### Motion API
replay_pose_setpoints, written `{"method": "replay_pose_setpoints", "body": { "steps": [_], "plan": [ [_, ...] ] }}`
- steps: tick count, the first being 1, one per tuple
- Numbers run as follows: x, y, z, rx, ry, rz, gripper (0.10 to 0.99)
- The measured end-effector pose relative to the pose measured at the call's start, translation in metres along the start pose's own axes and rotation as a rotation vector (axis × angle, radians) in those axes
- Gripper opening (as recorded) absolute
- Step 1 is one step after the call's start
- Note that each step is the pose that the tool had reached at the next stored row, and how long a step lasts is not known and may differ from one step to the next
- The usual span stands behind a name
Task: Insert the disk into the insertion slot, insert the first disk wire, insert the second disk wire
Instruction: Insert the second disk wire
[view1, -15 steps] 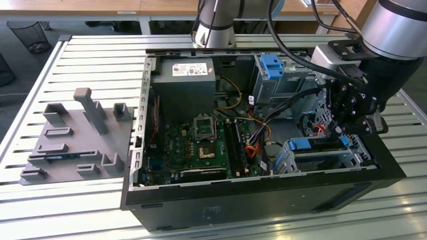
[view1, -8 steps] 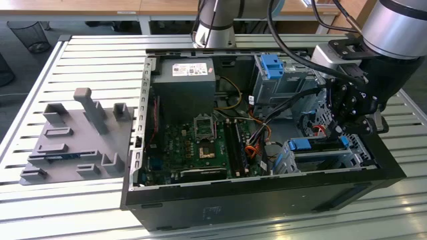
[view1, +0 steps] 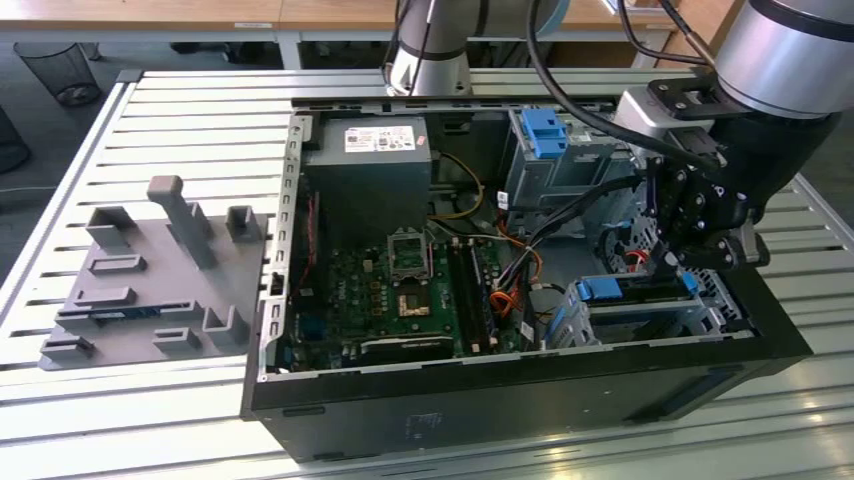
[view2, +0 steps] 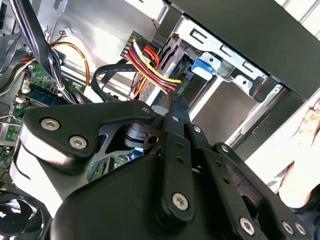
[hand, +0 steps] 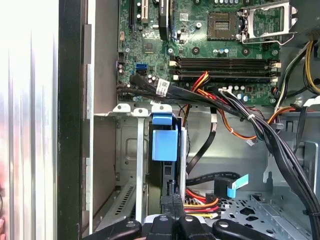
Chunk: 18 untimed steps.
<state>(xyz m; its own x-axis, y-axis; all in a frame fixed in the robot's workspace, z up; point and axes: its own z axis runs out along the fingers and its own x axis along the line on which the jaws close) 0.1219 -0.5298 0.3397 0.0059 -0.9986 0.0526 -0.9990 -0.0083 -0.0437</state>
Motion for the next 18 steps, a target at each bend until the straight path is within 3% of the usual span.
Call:
{"method": "replay_pose_setpoints", "body": {
  "steps": [10,18],
  "plan": [
    [0.0,0.0101,-0.0007,0.0,-0.0001,0.0,0.106],
    [-0.0016,0.0103,-0.0107,0.0,-0.0016,0.0,0.106]
  ]
}}
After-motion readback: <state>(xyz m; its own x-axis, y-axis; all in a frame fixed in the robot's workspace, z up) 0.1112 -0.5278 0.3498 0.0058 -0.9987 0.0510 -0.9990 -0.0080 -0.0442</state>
